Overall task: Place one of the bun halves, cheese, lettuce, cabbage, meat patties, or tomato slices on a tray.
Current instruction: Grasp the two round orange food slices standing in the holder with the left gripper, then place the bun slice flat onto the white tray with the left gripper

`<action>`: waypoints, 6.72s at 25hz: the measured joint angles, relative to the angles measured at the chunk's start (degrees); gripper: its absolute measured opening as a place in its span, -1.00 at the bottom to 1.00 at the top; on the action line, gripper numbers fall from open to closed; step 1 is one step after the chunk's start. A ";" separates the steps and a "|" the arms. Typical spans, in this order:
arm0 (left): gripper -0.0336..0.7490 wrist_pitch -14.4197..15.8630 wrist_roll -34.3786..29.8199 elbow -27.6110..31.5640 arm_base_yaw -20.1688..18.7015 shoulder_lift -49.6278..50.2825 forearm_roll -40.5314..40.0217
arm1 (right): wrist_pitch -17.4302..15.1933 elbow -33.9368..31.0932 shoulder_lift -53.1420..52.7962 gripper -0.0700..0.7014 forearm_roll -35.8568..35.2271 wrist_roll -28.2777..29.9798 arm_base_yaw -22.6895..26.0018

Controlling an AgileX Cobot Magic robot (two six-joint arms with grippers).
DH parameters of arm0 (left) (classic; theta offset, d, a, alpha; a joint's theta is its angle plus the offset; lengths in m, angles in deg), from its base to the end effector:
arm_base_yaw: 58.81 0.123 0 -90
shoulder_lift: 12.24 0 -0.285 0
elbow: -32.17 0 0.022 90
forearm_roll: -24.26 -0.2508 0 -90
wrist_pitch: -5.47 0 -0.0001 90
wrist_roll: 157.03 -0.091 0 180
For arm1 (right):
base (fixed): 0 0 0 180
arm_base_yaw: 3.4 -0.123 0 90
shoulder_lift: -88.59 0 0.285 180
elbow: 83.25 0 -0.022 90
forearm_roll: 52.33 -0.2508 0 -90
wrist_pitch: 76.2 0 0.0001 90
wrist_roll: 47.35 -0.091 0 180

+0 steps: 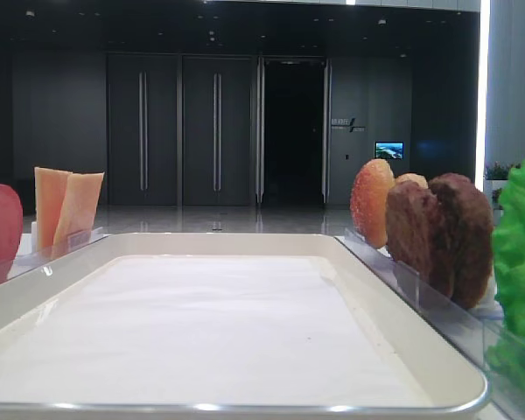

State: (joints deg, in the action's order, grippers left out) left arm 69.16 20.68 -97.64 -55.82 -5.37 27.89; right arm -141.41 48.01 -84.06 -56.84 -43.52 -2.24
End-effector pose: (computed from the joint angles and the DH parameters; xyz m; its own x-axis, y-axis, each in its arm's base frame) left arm -0.0061 -0.0055 0.2655 -0.5099 -0.0148 -0.8601 0.0027 0.9998 -0.0188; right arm -0.0091 0.0067 0.2705 -0.5167 -0.0232 -0.8558 -0.0583 0.9983 0.0081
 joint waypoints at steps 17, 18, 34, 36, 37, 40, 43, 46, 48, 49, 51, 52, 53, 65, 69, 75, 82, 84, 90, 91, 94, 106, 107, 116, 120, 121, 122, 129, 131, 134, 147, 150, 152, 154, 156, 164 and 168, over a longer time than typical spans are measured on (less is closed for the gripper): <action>0.73 0.82 0.00 -0.67 0.00 4.44 0.02 | 0.00 0.00 0.00 0.57 0.00 0.00 0.00; 0.73 1.27 0.00 -1.15 0.00 5.92 0.02 | 0.00 0.00 0.00 0.57 0.00 0.00 0.00; 0.73 5.44 0.08 -12.11 0.00 35.69 0.22 | 0.00 0.00 0.00 0.57 0.00 0.00 0.00; 0.73 5.45 0.13 -13.99 0.00 40.29 0.22 | 0.00 0.00 0.00 0.57 0.00 0.00 0.00; 0.73 5.50 0.13 -15.03 0.00 42.20 0.22 | 0.00 0.00 0.00 0.57 0.00 0.00 0.00; 0.73 5.50 0.13 -18.18 0.00 49.00 0.22 | 0.00 0.00 0.00 0.57 0.00 0.00 0.00; 0.73 5.50 0.13 -21.68 0.00 54.95 0.17 | 0.00 0.00 0.00 0.57 0.00 0.00 0.00; 0.73 5.39 -0.30 -25.46 0.00 60.61 -0.12 | 0.00 0.00 0.00 0.57 0.00 0.00 0.00; 0.73 5.39 -0.75 -27.75 0.00 63.74 -0.19 | 0.00 0.00 0.00 0.57 0.00 0.00 0.00; 0.73 5.39 -0.87 -28.58 0.00 65.36 -0.19 | 0.00 0.00 0.00 0.57 0.00 0.00 0.00; 0.73 5.46 -0.87 -30.20 0.00 68.09 -0.19 | 0.00 0.00 0.00 0.57 0.00 0.00 0.00; 0.73 5.60 -0.92 -30.76 0.00 69.42 -0.19 | 0.00 0.00 0.00 0.57 0.00 0.00 0.00; 0.73 5.73 -0.91 -31.08 0.00 70.60 -0.22 | 0.00 0.00 0.00 0.57 0.00 0.00 0.00; 0.73 6.18 -0.69 -31.40 -3.73 73.82 -0.20 | 0.00 0.00 0.00 0.57 0.00 0.00 0.00; 0.73 6.18 2.73 -31.40 -10.13 73.82 -0.08 | 0.00 0.00 0.00 0.57 0.00 0.00 0.00; 0.73 6.20 12.70 -31.40 -19.49 73.82 -0.24 | 0.00 0.00 0.00 0.57 0.00 0.00 0.00; 0.73 6.24 22.35 -31.40 -28.11 73.98 -0.04 | 0.00 0.00 0.00 0.57 0.00 0.00 0.00; 0.73 6.24 23.85 -31.40 -29.36 74.57 0.27 | 0.00 0.00 0.00 0.57 0.00 0.00 0.00; 0.73 6.24 26.22 -31.40 -29.69 77.51 0.66 | 0.00 0.00 0.00 0.57 0.00 0.00 0.00; 0.73 6.24 26.36 -31.40 -29.93 78.15 0.65 | 0.00 0.00 0.00 0.57 0.00 0.00 0.00; 0.73 6.24 26.58 -31.40 -31.22 80.28 0.60 | 0.00 0.00 0.00 0.57 0.00 0.00 0.00; 0.73 5.96 26.70 -31.40 -33.01 86.70 0.20 | 0.00 0.00 0.00 0.57 0.00 0.00 0.00; 0.73 5.90 26.70 -31.40 -33.36 87.19 0.15 | 0.00 0.00 0.00 0.57 0.00 0.00 0.00; 0.73 5.80 26.72 -31.40 -34.76 90.46 -0.76 | 0.00 0.00 0.00 0.57 0.00 0.00 0.00; 0.73 5.80 26.72 -31.40 -34.76 91.81 -2.49 | 0.00 0.00 0.00 0.57 0.00 0.00 0.00; 0.73 5.80 26.72 -31.40 -34.76 92.21 -2.91 | 0.00 0.00 0.00 0.57 0.00 0.00 0.00; 0.73 5.80 26.72 -31.40 -34.76 92.52 -3.24 | 0.00 0.00 0.00 0.57 0.00 0.00 0.00; 0.73 5.63 26.72 -31.40 -34.76 94.86 -4.14 | 0.00 0.00 0.00 0.57 0.00 0.00 0.00; 0.73 5.57 26.66 -31.40 -34.76 95.42 -4.63 | 0.00 0.00 0.00 0.57 0.00 0.00 0.00; 0.71 5.51 26.10 -31.40 -34.76 95.91 -4.89 | 0.00 0.00 0.00 0.57 0.00 0.00 0.00; -0.55 5.64 25.68 -31.40 -34.76 96.20 -7.11 | 0.00 0.00 0.00 0.57 0.00 0.00 0.00; -0.55 5.64 25.66 -31.40 -34.76 96.20 -7.11 | 0.00 0.00 0.00 0.57 0.00 0.00 0.00; -0.55 5.64 25.61 -31.40 -34.76 96.20 -7.11 | 0.00 0.00 0.00 0.57 0.00 0.00 0.00; -0.55 5.64 25.55 -31.40 -34.76 96.20 -7.11 | 0.00 0.00 0.00 0.57 0.00 0.00 0.00; -0.55 5.64 25.55 -31.40 -34.76 96.12 -7.11 | 0.00 0.00 0.00 0.57 0.00 0.00 0.00; -0.55 5.70 25.04 -31.40 -34.76 92.86 -6.20 | 0.00 0.00 0.00 0.57 0.04 0.00 0.00; -0.55 5.81 24.65 -31.40 -34.76 90.01 -5.44 | 0.00 0.00 0.00 0.57 0.04 0.00 0.00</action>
State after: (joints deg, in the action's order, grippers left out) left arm 74.97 45.32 -129.04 -90.58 84.64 22.45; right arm -141.41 48.01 -84.06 -56.80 -43.52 -2.24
